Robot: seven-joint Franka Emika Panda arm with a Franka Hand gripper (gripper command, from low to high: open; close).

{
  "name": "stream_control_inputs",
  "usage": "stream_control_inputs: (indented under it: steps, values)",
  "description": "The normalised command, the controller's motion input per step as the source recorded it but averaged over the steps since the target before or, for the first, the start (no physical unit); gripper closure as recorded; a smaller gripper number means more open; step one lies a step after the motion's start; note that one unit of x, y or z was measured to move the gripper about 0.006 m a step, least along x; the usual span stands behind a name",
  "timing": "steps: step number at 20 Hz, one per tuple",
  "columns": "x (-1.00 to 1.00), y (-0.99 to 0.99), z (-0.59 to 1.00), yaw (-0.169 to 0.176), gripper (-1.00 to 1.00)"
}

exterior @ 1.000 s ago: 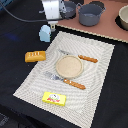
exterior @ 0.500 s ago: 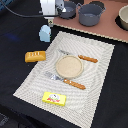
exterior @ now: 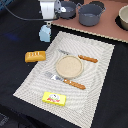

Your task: Interact with the objects in diverse but meaningful ways.

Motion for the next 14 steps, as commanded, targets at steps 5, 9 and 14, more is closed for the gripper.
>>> stream_control_inputs:
  steps: [5,9,14]
  values:
    - [-0.22,-0.05,-0.26,-0.114,-1.00]
    - [-0.18,0.00,-0.32,-0.097,-1.00]
    - [-0.13,0.00,-0.28,-0.065,-1.00]
